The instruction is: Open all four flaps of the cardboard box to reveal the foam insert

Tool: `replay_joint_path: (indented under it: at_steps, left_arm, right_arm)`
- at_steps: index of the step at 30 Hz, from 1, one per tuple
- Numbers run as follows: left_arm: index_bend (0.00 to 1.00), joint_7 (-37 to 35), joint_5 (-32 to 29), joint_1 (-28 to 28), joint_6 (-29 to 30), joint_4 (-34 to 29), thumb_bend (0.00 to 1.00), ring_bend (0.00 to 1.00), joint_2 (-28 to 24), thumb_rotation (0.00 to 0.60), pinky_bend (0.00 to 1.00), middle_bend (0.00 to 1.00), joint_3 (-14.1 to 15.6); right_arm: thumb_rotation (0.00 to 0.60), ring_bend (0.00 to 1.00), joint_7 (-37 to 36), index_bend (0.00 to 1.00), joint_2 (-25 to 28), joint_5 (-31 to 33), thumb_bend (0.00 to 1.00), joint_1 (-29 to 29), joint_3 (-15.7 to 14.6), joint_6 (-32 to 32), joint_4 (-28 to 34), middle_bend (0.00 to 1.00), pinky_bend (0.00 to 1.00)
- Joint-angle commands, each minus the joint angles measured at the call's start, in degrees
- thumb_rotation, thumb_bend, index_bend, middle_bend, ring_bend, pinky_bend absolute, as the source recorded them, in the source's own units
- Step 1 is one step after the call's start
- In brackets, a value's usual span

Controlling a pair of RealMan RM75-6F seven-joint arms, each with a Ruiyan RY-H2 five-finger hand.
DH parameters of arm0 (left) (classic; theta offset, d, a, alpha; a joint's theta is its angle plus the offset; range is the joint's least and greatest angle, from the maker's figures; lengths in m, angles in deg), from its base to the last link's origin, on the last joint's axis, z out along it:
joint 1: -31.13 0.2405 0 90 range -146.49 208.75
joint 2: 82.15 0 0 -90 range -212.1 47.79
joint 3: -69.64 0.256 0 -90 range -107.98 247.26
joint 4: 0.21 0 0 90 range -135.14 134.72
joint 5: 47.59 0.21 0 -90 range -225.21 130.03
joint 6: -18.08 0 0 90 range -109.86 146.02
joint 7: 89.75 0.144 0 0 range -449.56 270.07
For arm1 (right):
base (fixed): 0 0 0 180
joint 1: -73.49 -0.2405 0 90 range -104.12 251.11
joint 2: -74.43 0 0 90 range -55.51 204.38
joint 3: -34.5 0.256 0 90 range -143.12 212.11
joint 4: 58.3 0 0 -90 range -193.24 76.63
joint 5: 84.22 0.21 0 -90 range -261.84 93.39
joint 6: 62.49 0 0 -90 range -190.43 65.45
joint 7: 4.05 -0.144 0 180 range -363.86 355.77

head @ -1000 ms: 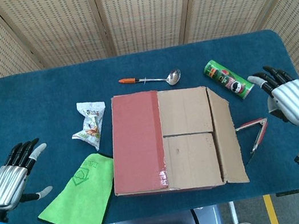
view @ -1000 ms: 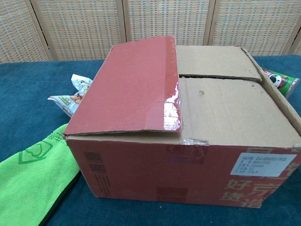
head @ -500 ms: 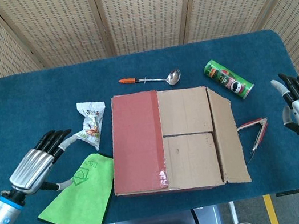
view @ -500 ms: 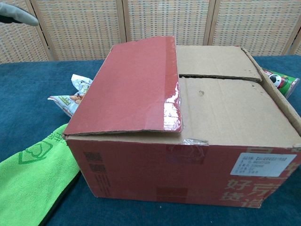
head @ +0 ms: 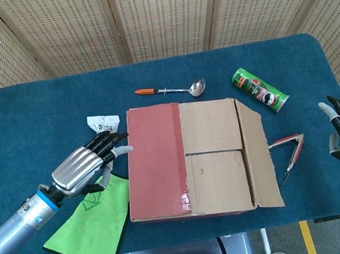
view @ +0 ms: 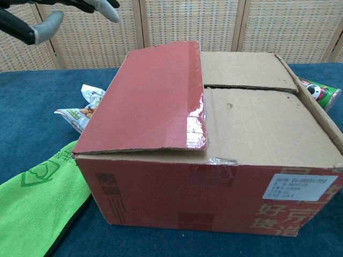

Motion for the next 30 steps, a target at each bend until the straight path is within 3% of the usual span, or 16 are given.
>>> replay_joint_path:
  at_steps: [1,16,30]
  left_arm:
    - [0.17,-0.46,0.55,-4.48,-4.08,1.84,0.86,0.0,2.24,0.512,0.0,0.03,-1.18]
    - [0.21,3.41,-3.2,-17.59,-15.08,5.56,1.0,0.0,10.95,0.564,0.0,0.08,-4.81]
    - [0.24,12.12,-11.44,-25.0,-20.95,8.87,1.0,0.0,19.14,0.571,0.0,0.12,-4.91]
  right_arm:
    - [0.6,0.0,-0.17,0.0,0.08,-0.08,0.83,0.41,0.08,0.19,0.05,0.0,0.0]
    - [0.6,0.0,-1.47,0.0,0.61,-0.23,0.85,1.92,0.36,0.45,-0.21,0.0,0.0]
    - [0.6,0.0,-3.36,0.0,1.16,-0.26,0.85,3.21,0.92,0.31,-0.96,0.0,0.0]
